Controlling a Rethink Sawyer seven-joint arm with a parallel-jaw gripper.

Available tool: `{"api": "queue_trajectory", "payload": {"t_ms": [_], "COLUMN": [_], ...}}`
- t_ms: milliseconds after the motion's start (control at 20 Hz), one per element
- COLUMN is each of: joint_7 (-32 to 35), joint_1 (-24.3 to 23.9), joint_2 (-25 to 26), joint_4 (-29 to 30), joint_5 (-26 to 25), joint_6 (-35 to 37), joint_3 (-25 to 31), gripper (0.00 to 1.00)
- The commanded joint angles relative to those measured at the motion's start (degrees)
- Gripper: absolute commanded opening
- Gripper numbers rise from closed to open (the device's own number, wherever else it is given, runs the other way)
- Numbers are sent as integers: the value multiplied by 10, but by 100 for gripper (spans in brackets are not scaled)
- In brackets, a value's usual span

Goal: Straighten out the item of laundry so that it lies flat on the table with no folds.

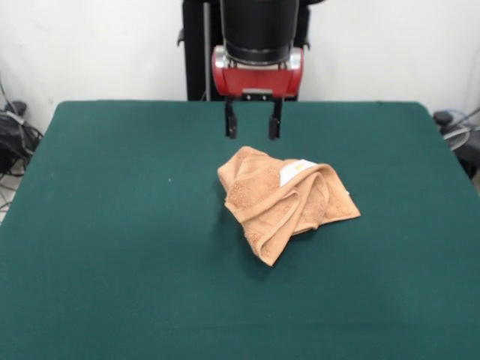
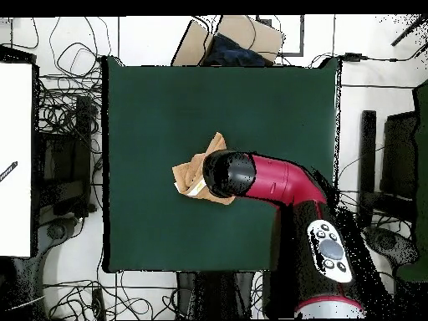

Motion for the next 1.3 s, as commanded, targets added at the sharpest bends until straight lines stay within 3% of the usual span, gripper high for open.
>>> {"api": "queue_trajectory", "payload": {"t_ms": [50,600,1300], "joint_7": [55,56,9], "joint_1": [16,9,-1], "joint_2": [23,11,-9], "joint_4": [58,78,27], "joint_5": [-11,-8,3], "joint_6": [-57,-99,-7], "joint_3": [50,52,68], "gripper": [100,100,100]}}
